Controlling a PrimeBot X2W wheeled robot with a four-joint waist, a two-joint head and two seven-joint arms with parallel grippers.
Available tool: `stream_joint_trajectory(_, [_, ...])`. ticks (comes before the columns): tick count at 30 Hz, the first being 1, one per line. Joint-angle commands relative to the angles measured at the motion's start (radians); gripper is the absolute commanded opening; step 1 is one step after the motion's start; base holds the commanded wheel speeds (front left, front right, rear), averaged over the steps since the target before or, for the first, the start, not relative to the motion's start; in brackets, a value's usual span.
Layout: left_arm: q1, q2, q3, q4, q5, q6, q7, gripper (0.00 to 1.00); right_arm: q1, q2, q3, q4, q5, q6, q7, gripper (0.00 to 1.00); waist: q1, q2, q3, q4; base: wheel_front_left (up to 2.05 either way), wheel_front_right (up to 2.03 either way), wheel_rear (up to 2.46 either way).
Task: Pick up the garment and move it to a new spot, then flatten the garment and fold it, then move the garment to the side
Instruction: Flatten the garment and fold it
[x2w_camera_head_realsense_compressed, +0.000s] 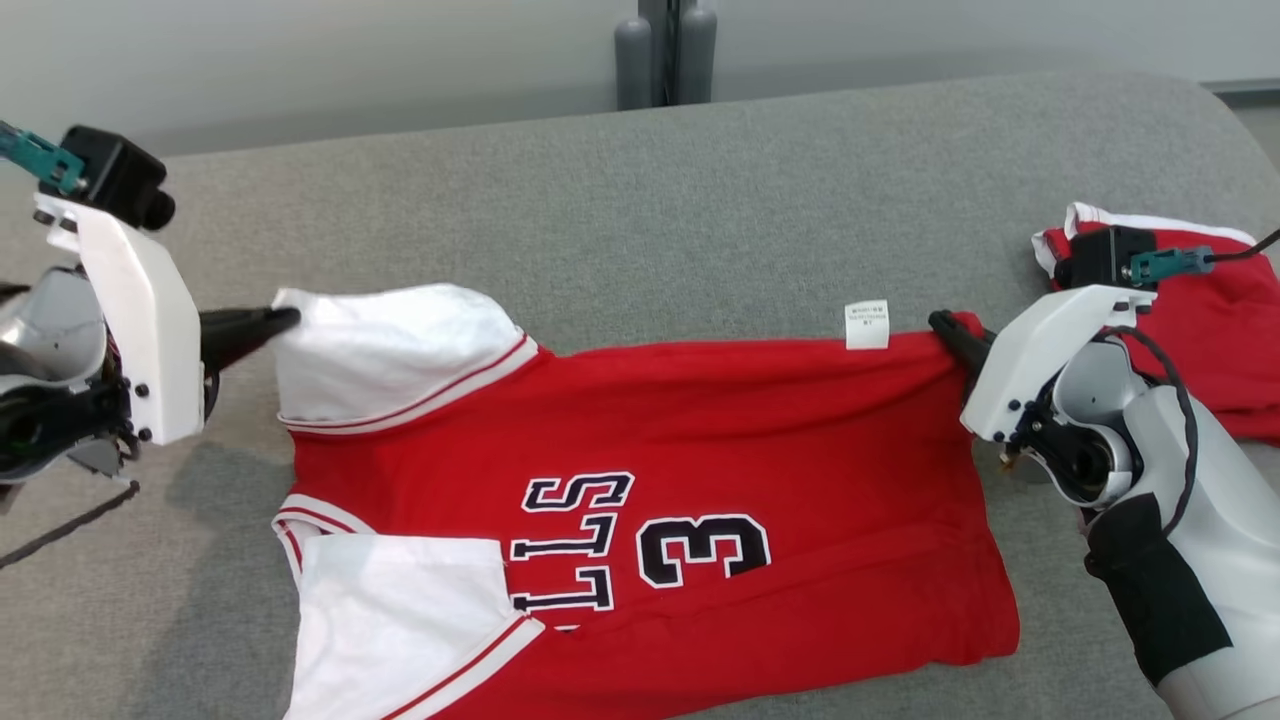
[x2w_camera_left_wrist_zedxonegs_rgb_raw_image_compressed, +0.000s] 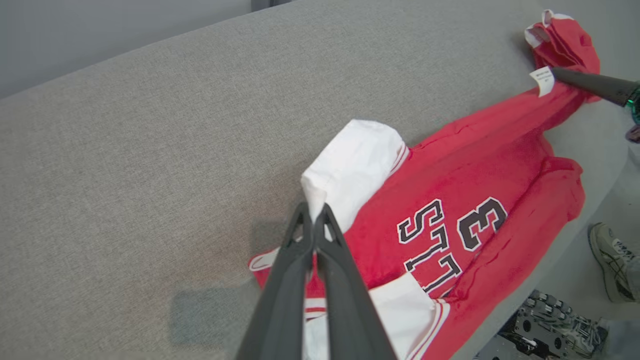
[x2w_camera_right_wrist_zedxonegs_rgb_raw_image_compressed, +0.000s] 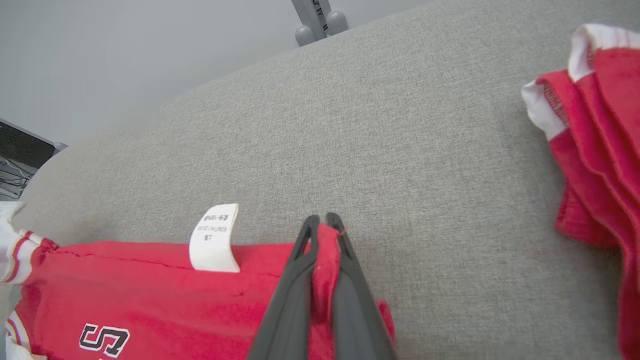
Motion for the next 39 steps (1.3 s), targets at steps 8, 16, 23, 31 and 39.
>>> stream_joint_trajectory(8, [0.061,0.013,-0.006,-0.040,-0.060,0.000,0.136,0.00,0.044,-0.045,0.017,-0.014,0.036,0.001,0.094,0.00,0.0000,-0.0001,-0.059,0.024,0.00,0.00,0.00])
stream_joint_trajectory(16, [0.116,0.042,-0.008,-0.098,-0.094,0.000,0.277,0.00,0.074,-0.068,0.031,-0.021,0.044,0.001,0.158,0.00,0.0000,-0.0001,-0.081,0.033,0.00,0.00,0.00])
stream_joint_trajectory(23, [0.160,0.062,-0.009,-0.150,-0.120,0.000,0.343,0.00,0.092,-0.086,0.041,-0.037,0.046,0.001,0.180,0.00,0.0000,-0.0001,-0.087,0.038,0.00,0.00,0.00])
stream_joint_trajectory(31, [0.208,0.066,-0.009,-0.175,-0.116,0.000,0.421,0.00,0.108,-0.105,0.066,-0.061,0.055,0.001,0.232,0.00,0.0000,-0.0001,-0.091,0.037,0.00,0.00,0.00])
stream_joint_trajectory(39, [0.240,0.051,-0.010,-0.187,-0.121,0.000,0.445,0.00,0.128,-0.119,0.082,-0.074,0.074,0.001,0.306,0.00,0.0000,-0.0001,-0.101,0.037,0.00,0.00,0.00])
